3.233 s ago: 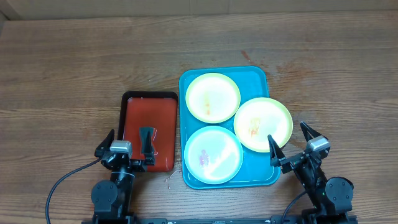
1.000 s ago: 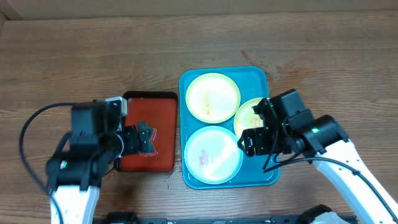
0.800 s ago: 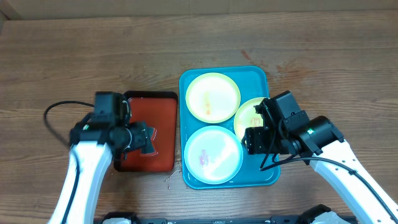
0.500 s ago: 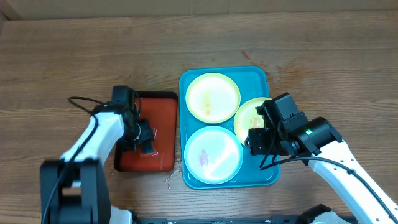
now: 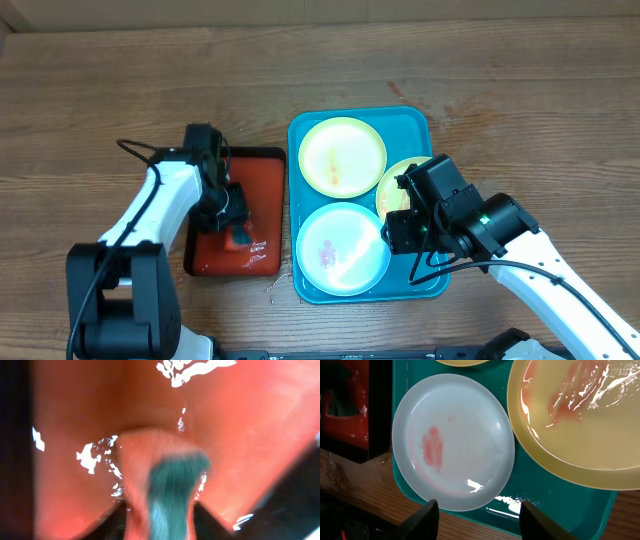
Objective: Clean dirty plates on tray and stack at the side
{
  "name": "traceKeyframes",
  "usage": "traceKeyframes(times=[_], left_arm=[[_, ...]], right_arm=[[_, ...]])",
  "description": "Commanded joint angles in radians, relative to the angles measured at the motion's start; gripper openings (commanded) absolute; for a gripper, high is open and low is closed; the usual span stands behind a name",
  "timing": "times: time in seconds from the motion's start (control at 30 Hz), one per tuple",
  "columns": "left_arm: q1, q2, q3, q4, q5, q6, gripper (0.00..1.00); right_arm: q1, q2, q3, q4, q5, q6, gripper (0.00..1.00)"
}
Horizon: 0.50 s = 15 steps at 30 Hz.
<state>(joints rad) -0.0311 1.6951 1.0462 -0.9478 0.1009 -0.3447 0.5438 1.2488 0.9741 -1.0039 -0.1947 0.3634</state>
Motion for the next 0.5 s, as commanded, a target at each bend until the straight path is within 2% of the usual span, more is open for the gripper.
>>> traceKeyframes(times=[0.0,0.03,0.1,0.33,0.37,0.4,0.47], left_arm=[[-0.003,-0.045,0.033,-0.031,0.003,0.027,0.63],[-0.003,-0.043,0.027,-0.035,0.003,0.027,0.67],[-0.003,-0.036,0.005,-0.049,0.009,0.026,0.66],[-0.003,-0.034,-0.171,0.028,0.082,0.002,0.4],[-0.003,-0.034,-0.219,0.08,0.083,-0.006,0.21],[-0.003,-0.034,-0.248,0.119,0.082,-0.012,0.07],[-0.003,-0.034,-0.274,0.169,0.084,-0.013,0.04]], right_arm=[[0.006,-0.001,-0.001,0.006,0.003,0.009,0.54],[0.006,-0.001,-0.001,0.005,0.003,0.009,0.54],[0.006,-0.001,-0.001,0.004,0.003,0.009,0.54],[0.006,-0.001,-0.001,0.003,0.003,0.013,0.53],[0.006,-0.001,-0.001,0.003,0.003,0.013,0.53],[0.006,-0.001,-0.001,0.004,0.003,0.013,0.53],[0.006,-0.001,-0.001,0.004,0.003,0.013,0.53]])
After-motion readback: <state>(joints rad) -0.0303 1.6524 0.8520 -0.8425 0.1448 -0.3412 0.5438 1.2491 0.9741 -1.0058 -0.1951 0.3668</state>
